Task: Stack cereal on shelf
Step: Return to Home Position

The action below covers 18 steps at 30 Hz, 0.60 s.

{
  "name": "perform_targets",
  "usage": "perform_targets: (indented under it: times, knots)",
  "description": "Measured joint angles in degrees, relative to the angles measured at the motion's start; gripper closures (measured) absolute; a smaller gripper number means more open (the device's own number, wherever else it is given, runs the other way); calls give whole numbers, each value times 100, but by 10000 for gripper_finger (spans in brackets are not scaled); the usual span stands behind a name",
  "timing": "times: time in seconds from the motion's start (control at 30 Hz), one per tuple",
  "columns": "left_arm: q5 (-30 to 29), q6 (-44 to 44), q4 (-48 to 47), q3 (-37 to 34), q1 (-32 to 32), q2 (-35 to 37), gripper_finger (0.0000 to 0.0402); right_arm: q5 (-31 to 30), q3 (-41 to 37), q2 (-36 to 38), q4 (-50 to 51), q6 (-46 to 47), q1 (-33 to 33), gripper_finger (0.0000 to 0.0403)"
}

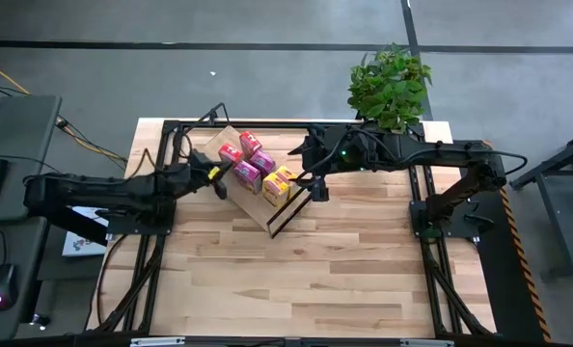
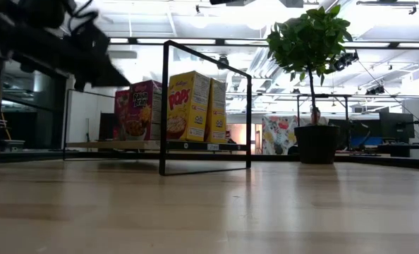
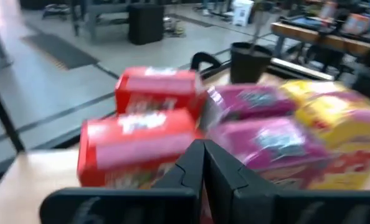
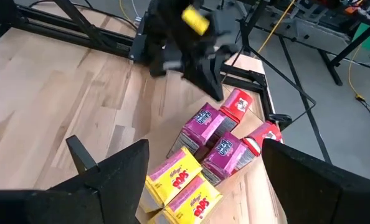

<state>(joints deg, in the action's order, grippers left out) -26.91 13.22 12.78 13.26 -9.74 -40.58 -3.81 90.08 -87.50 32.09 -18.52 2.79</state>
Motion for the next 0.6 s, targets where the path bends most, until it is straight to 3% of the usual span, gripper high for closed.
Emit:
perform_targets:
  times: [0.13, 0.23, 0.47, 0.6]
  knots:
    - [458, -456, -934, 552, 2, 617, 401, 33, 0, 0, 229, -216, 17, 98]
    - [801, -743, -1121, 805, 37, 1058, 401, 210, 0, 0, 496, -242, 75, 98]
    - [1294, -1087, -1334, 803, 453, 1901, 401, 819, 0, 0, 1283, -57, 361, 100]
    - [1459, -1050, -948, 435, 890, 2188, 401, 1115, 0, 0, 1581, -21, 470, 128]
